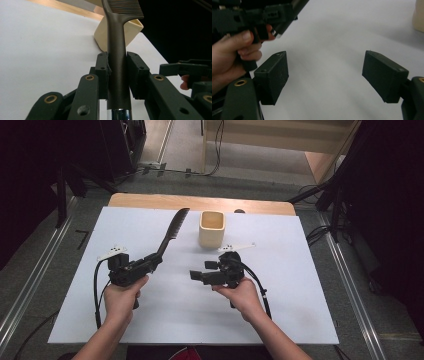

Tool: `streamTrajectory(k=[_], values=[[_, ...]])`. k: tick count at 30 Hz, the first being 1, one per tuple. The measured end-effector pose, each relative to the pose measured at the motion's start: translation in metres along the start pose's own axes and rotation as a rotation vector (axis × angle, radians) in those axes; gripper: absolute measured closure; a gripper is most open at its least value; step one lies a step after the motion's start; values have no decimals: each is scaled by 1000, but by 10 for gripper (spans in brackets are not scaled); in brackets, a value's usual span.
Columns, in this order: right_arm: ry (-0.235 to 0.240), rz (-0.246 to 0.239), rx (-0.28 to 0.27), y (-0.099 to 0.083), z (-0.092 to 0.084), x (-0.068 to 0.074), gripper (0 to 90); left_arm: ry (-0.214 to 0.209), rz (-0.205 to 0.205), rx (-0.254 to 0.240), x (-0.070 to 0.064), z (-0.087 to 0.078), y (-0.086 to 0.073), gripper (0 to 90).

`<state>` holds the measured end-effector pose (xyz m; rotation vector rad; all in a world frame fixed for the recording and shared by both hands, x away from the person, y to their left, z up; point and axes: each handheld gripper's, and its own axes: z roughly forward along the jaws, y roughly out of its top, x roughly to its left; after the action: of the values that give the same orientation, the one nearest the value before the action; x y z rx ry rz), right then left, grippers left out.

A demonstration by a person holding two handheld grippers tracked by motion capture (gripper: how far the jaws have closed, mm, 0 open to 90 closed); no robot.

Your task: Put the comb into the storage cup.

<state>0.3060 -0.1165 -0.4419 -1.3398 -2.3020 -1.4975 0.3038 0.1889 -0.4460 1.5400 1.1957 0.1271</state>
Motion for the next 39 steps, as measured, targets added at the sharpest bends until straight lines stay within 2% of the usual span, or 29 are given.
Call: streamTrajectory(k=[6,12,15,27,30,33,35,39], values=[[10,69,-58,11,12,-1,204,-7,-20,-9,-2,2,-5,736],[11,101,-72,20,22,-2,212,-16,-30,-13,-4,5,-11,736],[12,116,-71,23,26,-3,212,-18,-24,-4,-4,6,-11,736],[13,154,-70,36,40,-3,245,-8,-3,-18,-4,9,-16,736],[19,168,-73,39,44,-3,249,-3,1,-30,-3,9,-17,736],[33,202,-74,43,50,-2,258,1,6,-31,-2,9,-18,736],[33,203,-74,43,52,-2,258,1,5,-32,-2,9,-18,736],[37,220,-101,45,58,0,259,7,8,-38,-2,9,-18,736]])
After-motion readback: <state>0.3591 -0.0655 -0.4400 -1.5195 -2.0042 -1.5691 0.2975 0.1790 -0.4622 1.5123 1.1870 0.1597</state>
